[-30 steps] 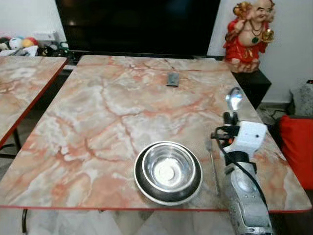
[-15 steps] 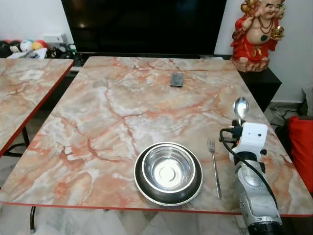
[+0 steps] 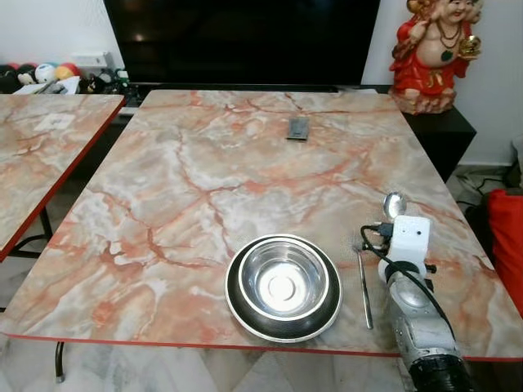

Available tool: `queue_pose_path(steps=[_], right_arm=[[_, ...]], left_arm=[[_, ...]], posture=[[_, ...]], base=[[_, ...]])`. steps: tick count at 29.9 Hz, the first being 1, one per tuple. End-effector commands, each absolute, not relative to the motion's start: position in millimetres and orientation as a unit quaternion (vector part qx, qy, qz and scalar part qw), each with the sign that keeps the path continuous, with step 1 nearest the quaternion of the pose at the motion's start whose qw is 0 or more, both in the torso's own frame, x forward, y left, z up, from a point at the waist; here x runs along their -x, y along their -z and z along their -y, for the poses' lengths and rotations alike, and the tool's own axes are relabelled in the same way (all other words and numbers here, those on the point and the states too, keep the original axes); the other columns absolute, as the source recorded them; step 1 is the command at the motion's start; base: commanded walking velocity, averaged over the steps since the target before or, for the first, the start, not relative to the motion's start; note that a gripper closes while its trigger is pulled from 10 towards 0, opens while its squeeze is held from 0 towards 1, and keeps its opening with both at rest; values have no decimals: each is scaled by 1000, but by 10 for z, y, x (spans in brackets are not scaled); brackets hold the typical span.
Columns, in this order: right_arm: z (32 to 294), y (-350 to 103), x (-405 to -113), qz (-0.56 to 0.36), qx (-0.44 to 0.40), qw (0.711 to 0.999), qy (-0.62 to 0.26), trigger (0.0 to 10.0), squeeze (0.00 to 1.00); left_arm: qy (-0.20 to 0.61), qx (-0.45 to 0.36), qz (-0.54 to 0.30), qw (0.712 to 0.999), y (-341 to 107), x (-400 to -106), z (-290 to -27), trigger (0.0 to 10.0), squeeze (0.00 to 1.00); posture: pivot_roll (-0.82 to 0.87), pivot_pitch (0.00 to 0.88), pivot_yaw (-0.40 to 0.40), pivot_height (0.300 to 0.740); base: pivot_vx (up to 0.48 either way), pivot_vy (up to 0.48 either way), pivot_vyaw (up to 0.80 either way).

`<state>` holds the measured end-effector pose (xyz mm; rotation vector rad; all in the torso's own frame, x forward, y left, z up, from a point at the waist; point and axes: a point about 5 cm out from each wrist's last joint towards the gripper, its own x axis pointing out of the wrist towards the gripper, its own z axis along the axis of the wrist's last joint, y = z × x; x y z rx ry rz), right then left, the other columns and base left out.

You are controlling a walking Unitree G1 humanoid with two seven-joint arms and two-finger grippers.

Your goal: Setting the table

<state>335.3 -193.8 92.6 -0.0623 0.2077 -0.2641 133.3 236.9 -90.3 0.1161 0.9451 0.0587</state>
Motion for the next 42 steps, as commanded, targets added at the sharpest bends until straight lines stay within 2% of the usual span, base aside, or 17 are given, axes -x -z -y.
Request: queue_pose_path(steps=[1,10,25,30,42], right_arm=[[1923,-915,-3360,-109,38,985,132,10000,0],[1940,-884,-3339,-111,35,983,138,10000,0],[2053,-840,-3068,-127,68,984,105,10000,0],[1960,-813,-3073,-145,70,984,70,10000,0],[1943,-782,-2983,-168,73,980,73,10000,0]], left_arm=[[-32,-56,-468,881,922,-1270,-2401,10000,0],[-31,-56,-467,882,920,-1276,-2402,10000,0],[-28,-53,-468,882,931,-1255,-2379,10000,0],[-28,-53,-468,882,929,-1265,-2379,10000,0],[-28,-53,-468,882,931,-1269,-2368,10000,0]], posture=[[17,114,24,740],[17,116,28,740],[2,117,22,740],[2,116,21,740],[3,106,17,740]], base=[[0,0,0],[0,0,0],[0,0,0],[0,0,0],[0,0,0]])
